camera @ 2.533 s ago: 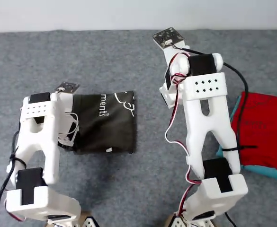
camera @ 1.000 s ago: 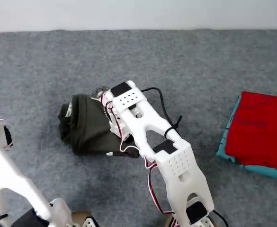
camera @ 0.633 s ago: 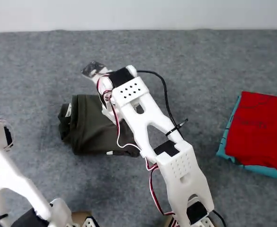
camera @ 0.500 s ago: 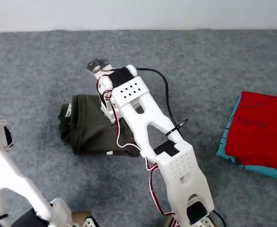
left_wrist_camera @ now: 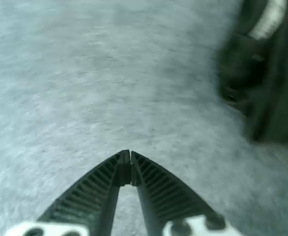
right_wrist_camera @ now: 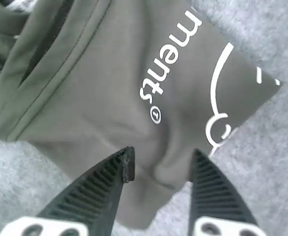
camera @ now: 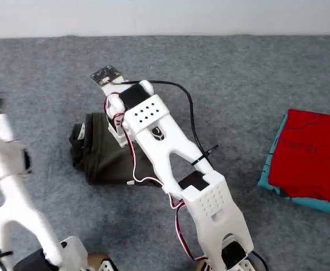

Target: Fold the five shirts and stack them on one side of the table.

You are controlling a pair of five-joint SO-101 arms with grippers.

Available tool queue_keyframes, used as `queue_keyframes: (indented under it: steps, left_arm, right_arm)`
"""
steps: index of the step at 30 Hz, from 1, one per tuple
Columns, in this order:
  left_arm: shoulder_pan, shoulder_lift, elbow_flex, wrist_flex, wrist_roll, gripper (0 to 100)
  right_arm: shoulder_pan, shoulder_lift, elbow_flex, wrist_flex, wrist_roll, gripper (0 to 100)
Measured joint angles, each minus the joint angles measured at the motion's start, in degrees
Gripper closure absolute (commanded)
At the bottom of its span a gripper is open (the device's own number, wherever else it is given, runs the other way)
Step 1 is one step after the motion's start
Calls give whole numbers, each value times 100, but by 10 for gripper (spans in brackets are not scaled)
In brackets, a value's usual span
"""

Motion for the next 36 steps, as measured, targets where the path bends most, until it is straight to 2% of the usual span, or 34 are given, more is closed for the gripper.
queue_keyframes:
  steps: [3, 9, 14, 20, 26, 36]
  left_arm:
    - [677, 0, 35, 0, 0, 789]
    - [1442, 53, 70, -466, 0, 784]
    - [1925, 1011, -185, -413, 0, 787]
    - [2057, 2409, -1240, 26, 519, 787]
    - [2154, 3174, -1899, 62, 914, 787]
    - [2374, 3543, -1960, -290, 1064, 786]
  right_arm:
    - [369, -35, -105, 158, 114, 848]
    - [1512, -730, -79, 158, 158, 847]
    - [2277, -1556, 730, 167, 475, 847]
    - [3051, -2734, 2057, 167, 765, 847]
    - [3824, -3455, 2708, 167, 818, 847]
    - [4264, -3534, 3130, 167, 818, 847]
